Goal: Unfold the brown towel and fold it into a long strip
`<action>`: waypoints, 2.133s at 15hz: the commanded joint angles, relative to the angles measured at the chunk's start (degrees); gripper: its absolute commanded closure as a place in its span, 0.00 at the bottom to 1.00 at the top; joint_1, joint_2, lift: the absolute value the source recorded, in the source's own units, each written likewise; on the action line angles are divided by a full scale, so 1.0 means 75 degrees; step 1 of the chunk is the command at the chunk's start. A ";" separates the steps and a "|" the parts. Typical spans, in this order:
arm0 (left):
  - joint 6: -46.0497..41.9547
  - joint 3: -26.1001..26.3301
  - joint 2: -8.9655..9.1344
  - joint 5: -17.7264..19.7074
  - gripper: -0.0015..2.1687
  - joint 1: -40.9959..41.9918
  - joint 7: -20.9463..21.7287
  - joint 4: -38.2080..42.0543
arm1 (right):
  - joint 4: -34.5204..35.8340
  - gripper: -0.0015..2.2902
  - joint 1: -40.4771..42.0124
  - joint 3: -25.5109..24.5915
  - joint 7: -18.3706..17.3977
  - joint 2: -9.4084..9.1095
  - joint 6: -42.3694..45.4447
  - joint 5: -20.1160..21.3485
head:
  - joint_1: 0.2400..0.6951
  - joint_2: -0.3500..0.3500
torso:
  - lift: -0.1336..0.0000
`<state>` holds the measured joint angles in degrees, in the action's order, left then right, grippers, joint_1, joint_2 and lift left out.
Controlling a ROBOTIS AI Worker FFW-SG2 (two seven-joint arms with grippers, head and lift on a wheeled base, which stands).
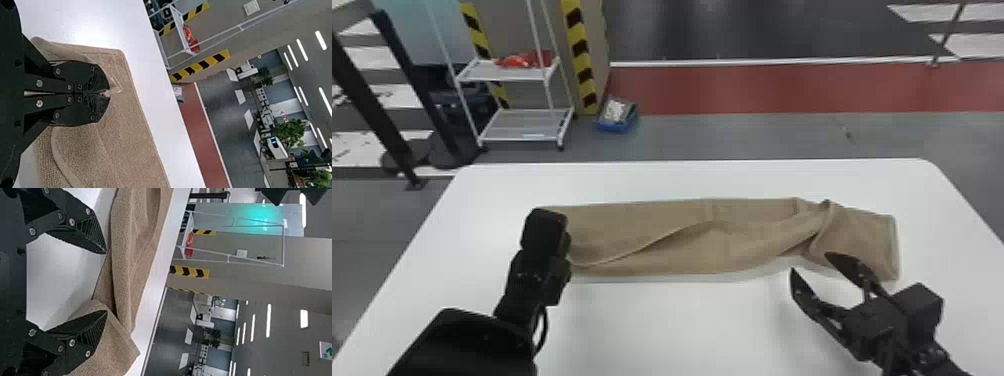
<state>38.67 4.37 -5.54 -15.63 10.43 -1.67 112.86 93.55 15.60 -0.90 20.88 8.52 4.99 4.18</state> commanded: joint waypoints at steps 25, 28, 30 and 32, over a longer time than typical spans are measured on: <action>-0.0216 -0.0876 -0.0023 -0.0013 0.75 0.0273 -0.0305 0.0444 | 0.1660 0.52 0.0498 -0.1848 0.1447 0.0130 -0.0262 -0.0580 | 1.00 0.61 | 0.09; 0.0417 -0.1145 -0.0047 -0.0049 0.75 0.0765 -0.0305 0.1545 | 0.2129 0.52 0.0662 -0.3219 0.2759 0.0130 -0.0239 -0.1518 | 1.00 0.60 | 0.09; 0.1074 -0.1333 -0.0059 -0.0060 0.75 0.1164 -0.0293 0.2413 | 0.2129 0.52 0.0580 -0.4098 0.3732 0.0130 -0.0169 -0.2268 | 1.00 0.56 | 0.09; 0.2128 -0.1344 -0.0141 -0.0095 0.75 0.1375 -0.0305 0.3139 | 0.1953 0.52 0.0357 -0.4555 0.4330 0.0176 -0.0098 -0.2315 | 1.00 0.53 | 0.09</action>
<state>48.87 -5.53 -6.22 -16.13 19.54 -3.89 132.46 109.17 19.45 -32.54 51.93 9.55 3.77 -12.62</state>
